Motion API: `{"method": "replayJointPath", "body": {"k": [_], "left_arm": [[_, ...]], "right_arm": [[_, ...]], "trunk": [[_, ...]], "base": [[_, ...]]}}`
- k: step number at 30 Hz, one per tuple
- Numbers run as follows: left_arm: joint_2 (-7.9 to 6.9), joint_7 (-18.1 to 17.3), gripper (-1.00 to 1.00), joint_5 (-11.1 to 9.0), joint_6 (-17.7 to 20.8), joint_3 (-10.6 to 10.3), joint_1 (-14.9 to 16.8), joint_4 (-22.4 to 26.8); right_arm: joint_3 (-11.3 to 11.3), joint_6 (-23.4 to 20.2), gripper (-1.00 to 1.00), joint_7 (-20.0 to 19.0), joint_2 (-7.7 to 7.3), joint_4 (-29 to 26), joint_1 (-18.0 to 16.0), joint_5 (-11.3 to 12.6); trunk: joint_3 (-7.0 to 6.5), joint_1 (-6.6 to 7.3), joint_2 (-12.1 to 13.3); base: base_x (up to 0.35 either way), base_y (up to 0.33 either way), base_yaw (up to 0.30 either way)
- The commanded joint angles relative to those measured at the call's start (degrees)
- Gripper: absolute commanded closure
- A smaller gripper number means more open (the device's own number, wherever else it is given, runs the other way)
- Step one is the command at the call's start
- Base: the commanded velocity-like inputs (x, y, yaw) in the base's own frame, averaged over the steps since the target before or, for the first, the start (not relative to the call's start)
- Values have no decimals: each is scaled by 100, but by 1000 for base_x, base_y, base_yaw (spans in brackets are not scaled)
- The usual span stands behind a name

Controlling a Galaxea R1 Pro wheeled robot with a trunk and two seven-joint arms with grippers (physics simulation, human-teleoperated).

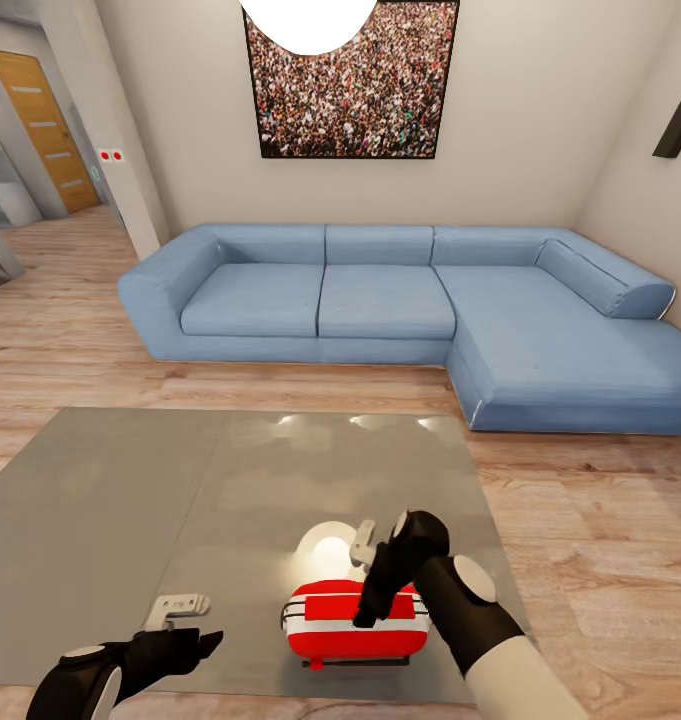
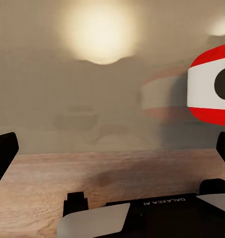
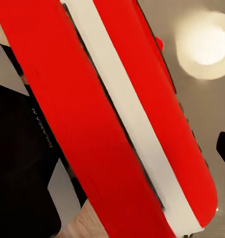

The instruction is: Turn on the radio receiver that's on the table in the living room.

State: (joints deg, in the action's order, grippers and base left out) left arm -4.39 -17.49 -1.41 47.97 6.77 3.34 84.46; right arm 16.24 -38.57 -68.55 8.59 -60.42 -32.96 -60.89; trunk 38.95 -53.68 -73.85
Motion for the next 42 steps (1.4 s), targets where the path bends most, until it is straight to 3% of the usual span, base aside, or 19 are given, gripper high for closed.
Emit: {"method": "replayJointPath", "body": {"k": [1, 9, 19, 35, 42], "left_arm": [[0, 0, -100, 0, 0, 0, 0, 0], [0, 0, -100, 0, 0, 0, 0, 0], [0, 0, -100, 0, -1, 0, 0, -1], [0, 0, -100, 0, 1, 0, 0, 0], [0, 0, -100, 0, -1, 0, 0, 0]], "right_arm": [[-3, 45, -100, 22, 8, 55, 0, 1], [-28, 233, -100, 135, 37, 427, 0, 37], [-167, 354, -100, 213, 35, 469, 0, 34], [-182, 392, -100, 263, 29, 512, 0, 34], [-189, 453, -100, 513, 29, 770, -2, 42]], "trunk": [[0, 0, 0], [0, 0, 0], [0, 0, 0], [0, 0, 0], [0, 0, 0]], "base": [[0, 0, 0], [0, 0, 0], [0, 0, 0], [0, 0, 0], [0, 0, 0]]}}
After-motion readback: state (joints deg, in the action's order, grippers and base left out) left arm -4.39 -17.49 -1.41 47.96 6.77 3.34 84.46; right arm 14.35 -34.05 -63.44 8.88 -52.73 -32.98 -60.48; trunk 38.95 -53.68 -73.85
